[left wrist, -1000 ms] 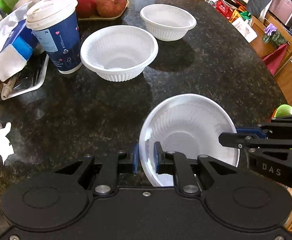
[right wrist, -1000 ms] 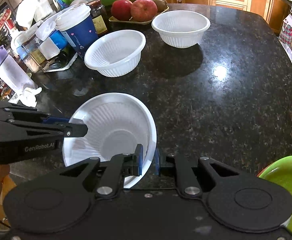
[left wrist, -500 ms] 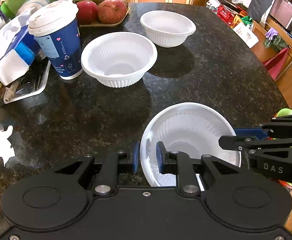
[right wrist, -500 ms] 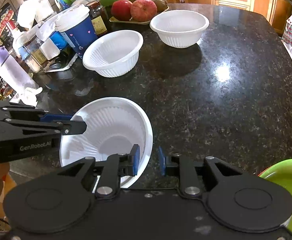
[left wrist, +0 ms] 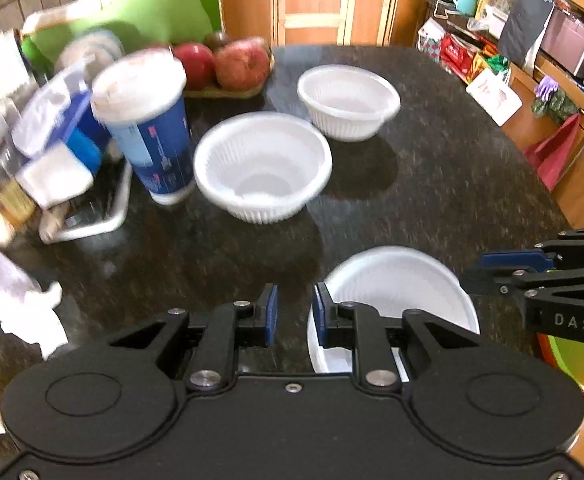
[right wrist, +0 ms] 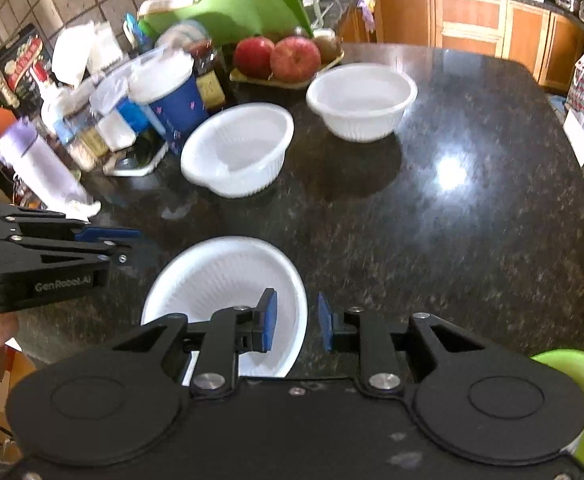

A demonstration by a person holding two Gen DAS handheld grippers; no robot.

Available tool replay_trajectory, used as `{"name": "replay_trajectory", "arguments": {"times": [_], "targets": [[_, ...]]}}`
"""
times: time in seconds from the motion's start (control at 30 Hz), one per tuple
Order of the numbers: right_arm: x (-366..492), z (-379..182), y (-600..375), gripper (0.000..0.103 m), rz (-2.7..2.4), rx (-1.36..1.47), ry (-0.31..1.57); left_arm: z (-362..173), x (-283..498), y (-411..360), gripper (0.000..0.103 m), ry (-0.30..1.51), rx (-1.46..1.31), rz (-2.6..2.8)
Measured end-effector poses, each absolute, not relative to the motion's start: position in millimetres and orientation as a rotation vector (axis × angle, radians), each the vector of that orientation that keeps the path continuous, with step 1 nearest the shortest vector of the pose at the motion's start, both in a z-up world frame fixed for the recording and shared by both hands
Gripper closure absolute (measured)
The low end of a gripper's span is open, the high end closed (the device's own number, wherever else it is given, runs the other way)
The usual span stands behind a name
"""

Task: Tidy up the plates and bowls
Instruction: 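Lower the white bowl into the other bowl and open the left gripper, then grasp the rim of the next white bowl with the left gripper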

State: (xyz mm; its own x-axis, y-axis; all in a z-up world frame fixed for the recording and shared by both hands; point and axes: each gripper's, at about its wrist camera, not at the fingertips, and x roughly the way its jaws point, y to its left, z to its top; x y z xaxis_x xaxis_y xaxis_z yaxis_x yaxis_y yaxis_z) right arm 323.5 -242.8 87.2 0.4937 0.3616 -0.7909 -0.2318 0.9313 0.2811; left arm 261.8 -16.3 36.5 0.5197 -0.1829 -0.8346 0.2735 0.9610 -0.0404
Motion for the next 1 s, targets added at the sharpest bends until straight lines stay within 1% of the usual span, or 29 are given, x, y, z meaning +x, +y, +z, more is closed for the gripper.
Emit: {"name": "replay_trajectory", "arguments": {"times": [0.23, 0.43, 0.53, 0.7, 1.0], "targets": [[363, 118, -263, 0.078, 0.306, 0.169, 0.934, 71, 300, -32, 0.074, 0.906, 0.114, -0.313], [414, 130, -277, 0.077, 0.276, 0.207, 0.932, 86, 360, -57, 0.074, 0.902, 0.125, -0.35], [441, 127, -279, 0.077, 0.254, 0.212, 0.945, 80, 390, -71, 0.074, 0.911, 0.156, -0.343], [482, 106, -285, 0.079, 0.199, 0.223, 0.963, 57, 432, -86, 0.074, 0.975, 0.167, -0.348], [528, 72, -297, 0.079, 0.159, 0.291, 0.994, 23, 471, -99, 0.074, 1.048, 0.178, -0.338]]}}
